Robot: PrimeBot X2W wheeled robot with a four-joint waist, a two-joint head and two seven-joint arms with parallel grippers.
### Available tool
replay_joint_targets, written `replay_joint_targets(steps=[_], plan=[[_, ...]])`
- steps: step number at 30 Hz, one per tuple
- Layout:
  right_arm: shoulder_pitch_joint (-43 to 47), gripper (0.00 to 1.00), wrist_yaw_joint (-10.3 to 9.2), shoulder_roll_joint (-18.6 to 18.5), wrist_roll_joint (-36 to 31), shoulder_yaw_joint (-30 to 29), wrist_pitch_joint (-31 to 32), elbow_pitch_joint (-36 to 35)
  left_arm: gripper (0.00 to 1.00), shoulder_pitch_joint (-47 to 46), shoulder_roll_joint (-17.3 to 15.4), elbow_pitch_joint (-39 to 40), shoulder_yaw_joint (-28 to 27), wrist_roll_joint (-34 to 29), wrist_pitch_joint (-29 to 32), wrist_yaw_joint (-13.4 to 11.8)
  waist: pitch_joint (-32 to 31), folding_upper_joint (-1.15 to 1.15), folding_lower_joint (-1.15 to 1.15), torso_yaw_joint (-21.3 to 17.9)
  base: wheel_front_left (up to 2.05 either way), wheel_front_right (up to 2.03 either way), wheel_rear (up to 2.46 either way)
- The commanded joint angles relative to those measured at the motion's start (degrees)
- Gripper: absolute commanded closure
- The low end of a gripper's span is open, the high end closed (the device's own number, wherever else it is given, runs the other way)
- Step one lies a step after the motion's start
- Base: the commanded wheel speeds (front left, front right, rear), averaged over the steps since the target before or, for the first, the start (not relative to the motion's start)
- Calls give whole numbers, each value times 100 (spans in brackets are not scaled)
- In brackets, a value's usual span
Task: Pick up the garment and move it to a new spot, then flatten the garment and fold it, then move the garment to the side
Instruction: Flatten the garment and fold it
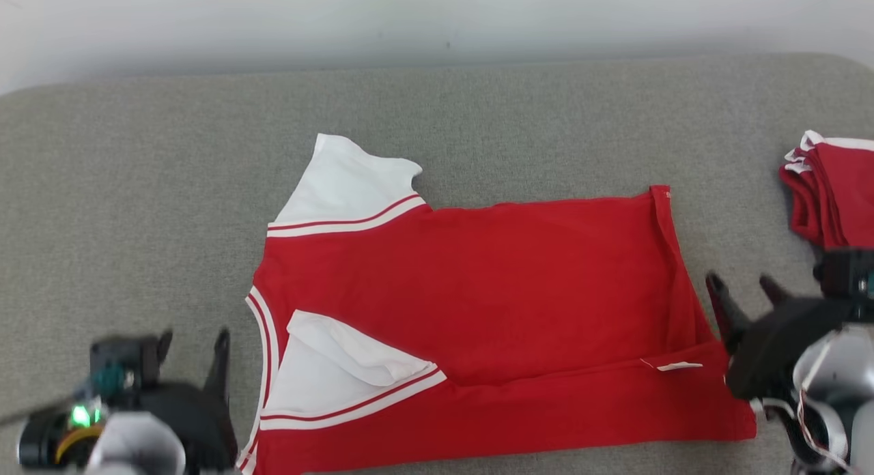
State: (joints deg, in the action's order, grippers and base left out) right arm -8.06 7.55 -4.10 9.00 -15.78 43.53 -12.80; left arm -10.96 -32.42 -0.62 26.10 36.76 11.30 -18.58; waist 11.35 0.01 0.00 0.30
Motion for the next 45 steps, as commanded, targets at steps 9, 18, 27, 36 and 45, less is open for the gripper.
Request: replay_joint_targets(steps=[9,18,27,36,45], plan=[[-1677,0,-16,-354,142,677,-157,677,0,-2438,448,-1154,245,-167,284,849,749,-1,0,-143,0,0,0],[-2675,0,-16,-414,225,1290,-592,1347,0,-4145,847,-2896,484,-306,232,1601,1296,-1,0,-518,0,0,0],[-2823,0,-16,-439,264,1462,-857,1639,0,-4831,1007,-3900,539,-326,126,1851,1506,-1,0,-731,0,0,0],[-2914,0,-16,-366,295,1549,-1037,1796,0,-5201,921,-4551,642,-424,222,1887,1681,-1,0,-940,0,0,0],[-3113,0,-16,-301,275,1602,-1122,1863,0,-5422,908,-4940,713,-332,518,2069,1939,-1,0,-1087,0,0,0]])
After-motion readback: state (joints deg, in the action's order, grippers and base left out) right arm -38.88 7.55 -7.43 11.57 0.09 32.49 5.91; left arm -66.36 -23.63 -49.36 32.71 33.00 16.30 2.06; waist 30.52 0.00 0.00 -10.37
